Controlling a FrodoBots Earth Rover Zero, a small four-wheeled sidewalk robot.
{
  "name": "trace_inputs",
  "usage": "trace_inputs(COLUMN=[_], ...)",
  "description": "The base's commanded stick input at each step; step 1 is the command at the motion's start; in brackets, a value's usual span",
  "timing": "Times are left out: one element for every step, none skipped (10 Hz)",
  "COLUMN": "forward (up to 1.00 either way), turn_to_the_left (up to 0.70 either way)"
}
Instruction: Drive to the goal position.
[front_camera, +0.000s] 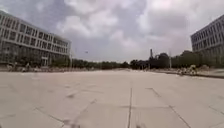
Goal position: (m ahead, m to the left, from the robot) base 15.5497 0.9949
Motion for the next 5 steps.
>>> trace_inputs(forward=[0.70, 0.70, 0.70, 0.70, 0.70], turn_to_the_left=[0.00, 0.00, 0.00, 0.00, 0.00])
